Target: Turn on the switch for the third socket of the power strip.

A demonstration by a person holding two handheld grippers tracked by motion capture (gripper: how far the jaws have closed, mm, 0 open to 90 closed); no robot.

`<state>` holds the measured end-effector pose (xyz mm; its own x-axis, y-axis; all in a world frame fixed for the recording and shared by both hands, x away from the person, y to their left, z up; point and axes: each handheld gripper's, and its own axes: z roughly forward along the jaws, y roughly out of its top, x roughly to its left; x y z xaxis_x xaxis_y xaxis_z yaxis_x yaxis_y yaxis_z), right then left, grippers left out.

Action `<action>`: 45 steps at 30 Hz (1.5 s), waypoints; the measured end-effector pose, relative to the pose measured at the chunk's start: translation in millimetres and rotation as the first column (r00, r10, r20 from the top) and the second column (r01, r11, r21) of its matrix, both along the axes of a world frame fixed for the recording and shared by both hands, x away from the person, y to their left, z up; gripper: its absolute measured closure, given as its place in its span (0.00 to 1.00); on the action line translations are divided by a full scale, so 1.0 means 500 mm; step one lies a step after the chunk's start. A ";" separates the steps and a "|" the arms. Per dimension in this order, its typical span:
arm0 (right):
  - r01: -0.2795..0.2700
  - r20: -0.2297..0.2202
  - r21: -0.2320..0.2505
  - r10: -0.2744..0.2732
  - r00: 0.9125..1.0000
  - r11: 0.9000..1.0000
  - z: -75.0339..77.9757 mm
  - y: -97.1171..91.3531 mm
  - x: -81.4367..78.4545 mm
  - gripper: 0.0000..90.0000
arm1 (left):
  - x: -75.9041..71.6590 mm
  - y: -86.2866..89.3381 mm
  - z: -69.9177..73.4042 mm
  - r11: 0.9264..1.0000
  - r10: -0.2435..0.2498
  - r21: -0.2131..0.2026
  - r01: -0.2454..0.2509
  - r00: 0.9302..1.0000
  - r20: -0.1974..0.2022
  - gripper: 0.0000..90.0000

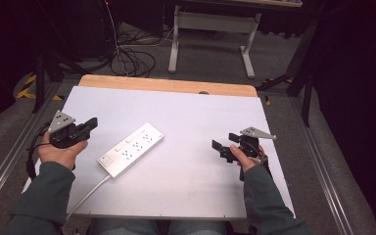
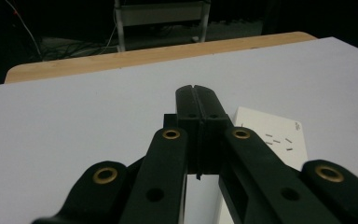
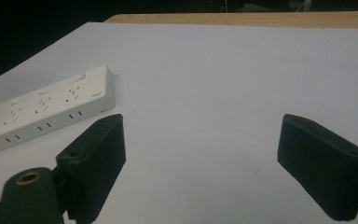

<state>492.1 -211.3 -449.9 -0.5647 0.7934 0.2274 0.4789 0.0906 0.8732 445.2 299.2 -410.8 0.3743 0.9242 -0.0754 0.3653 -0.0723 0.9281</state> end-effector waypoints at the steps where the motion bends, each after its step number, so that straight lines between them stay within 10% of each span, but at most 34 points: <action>1: 0.000 0.000 0.001 0.000 1.000 1.000 0.000 0.000 0.000 0.17 | -0.004 0.003 0.001 1.000 -0.002 -0.004 0.002 1.000 0.002 1.00; 25: -0.004 0.007 0.012 0.004 1.000 1.000 0.005 -0.001 0.003 0.17 | -0.089 0.066 0.009 0.994 0.075 -0.078 -0.070 0.996 0.057 0.99; 45: -0.006 0.011 0.009 0.006 1.000 1.000 0.007 -0.002 0.001 0.17 | -0.098 0.077 0.006 0.991 0.110 -0.083 -0.105 0.991 0.070 0.86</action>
